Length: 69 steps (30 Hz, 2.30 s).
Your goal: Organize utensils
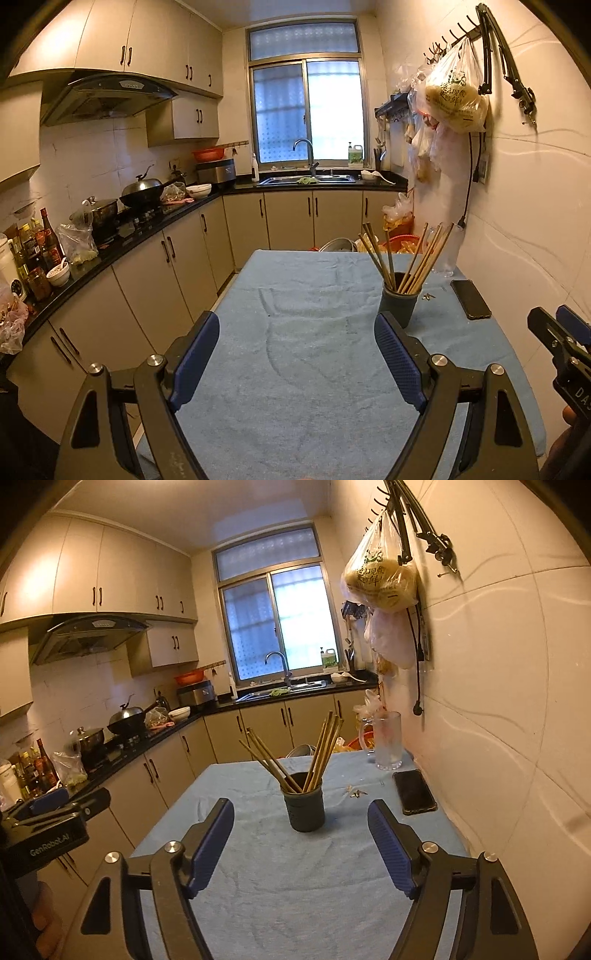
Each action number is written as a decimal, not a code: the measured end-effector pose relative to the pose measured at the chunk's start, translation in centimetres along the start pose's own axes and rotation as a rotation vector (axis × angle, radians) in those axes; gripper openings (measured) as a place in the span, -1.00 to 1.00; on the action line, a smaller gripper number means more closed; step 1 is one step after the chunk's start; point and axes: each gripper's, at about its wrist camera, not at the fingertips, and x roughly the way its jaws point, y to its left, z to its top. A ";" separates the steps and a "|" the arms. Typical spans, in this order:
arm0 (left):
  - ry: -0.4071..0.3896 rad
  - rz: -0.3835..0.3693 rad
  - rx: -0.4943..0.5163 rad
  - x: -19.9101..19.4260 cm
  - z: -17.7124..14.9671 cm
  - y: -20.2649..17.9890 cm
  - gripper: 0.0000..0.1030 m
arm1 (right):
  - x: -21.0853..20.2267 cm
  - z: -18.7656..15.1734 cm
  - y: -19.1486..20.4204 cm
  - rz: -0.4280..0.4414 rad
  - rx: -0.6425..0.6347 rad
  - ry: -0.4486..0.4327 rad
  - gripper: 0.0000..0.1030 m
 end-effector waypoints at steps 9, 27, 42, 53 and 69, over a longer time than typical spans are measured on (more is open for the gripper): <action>-0.003 -0.002 0.037 -0.2 -0.3 -0.8 0.79 | -0.3 0.0 -0.8 -0.018 0.014 0.005 0.51; 0.023 -0.001 0.036 0.4 -0.5 -0.9 0.80 | -0.9 0.0 -1.8 -0.034 0.025 0.008 0.51; 0.015 0.002 0.064 0.5 -0.2 -0.9 0.80 | 0.3 0.0 -1.7 -0.031 0.043 0.032 0.51; 0.007 -0.014 0.084 0.3 -0.2 -0.7 0.80 | 0.7 -0.1 -1.2 -0.026 0.021 0.054 0.51; 0.096 -0.028 0.042 3.1 -1.1 0.6 0.80 | 1.7 0.1 0.1 -0.023 -0.008 0.052 0.51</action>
